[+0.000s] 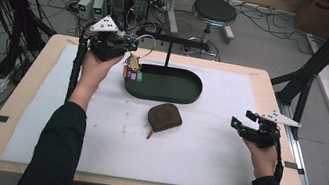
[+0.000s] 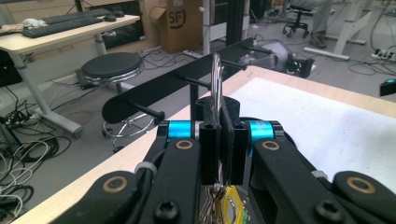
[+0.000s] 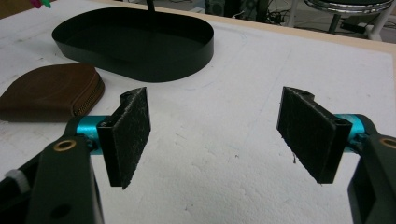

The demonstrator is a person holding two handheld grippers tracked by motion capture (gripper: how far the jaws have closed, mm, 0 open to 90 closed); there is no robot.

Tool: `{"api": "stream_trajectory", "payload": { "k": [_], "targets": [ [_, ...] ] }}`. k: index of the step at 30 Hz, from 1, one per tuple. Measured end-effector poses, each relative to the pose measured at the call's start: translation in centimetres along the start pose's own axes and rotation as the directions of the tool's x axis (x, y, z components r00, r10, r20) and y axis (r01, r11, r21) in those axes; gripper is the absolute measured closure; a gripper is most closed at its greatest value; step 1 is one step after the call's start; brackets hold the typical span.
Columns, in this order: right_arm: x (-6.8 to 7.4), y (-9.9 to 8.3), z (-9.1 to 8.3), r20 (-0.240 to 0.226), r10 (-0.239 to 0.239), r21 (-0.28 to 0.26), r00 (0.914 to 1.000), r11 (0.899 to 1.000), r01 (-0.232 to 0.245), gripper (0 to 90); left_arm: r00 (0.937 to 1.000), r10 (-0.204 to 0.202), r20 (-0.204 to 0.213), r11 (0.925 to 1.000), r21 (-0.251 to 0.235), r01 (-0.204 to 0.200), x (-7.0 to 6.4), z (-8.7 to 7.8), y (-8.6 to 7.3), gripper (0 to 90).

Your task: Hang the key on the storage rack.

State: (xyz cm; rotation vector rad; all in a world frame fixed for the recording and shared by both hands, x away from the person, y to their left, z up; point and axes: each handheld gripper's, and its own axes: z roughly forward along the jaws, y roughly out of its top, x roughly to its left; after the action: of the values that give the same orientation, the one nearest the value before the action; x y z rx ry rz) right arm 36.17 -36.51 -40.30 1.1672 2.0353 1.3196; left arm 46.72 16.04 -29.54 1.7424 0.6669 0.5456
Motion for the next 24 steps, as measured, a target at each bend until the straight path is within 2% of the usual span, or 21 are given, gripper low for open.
{"api": "stream_trajectory", "payload": {
  "k": [4, 13, 24],
  "targets": [
    [0.0, 0.0, 0.0, -0.001, 0.000, -0.001, 1.0000, 1.000, 0.000, 26.1, 0.9997, -0.018, -0.016, 0.9998, 0.012, 0.018, 0.6, 0.5, -0.5, 86.7],
    [-0.1, 0.0, 0.0, -0.003, 0.006, 0.000, 1.0000, 1.000, -0.006, 26.1, 0.9953, -0.082, -0.052, 0.9966, 0.001, 0.082, 1.9, 1.4, -1.6, 86.7],
    [-0.1, 0.0, 0.1, -0.005, 0.002, 0.001, 1.0000, 1.000, -0.002, 26.1, 0.9917, -0.107, -0.070, 0.9941, 0.008, 0.108, 2.5, 2.3, -2.3, 86.7]
  ]
}}
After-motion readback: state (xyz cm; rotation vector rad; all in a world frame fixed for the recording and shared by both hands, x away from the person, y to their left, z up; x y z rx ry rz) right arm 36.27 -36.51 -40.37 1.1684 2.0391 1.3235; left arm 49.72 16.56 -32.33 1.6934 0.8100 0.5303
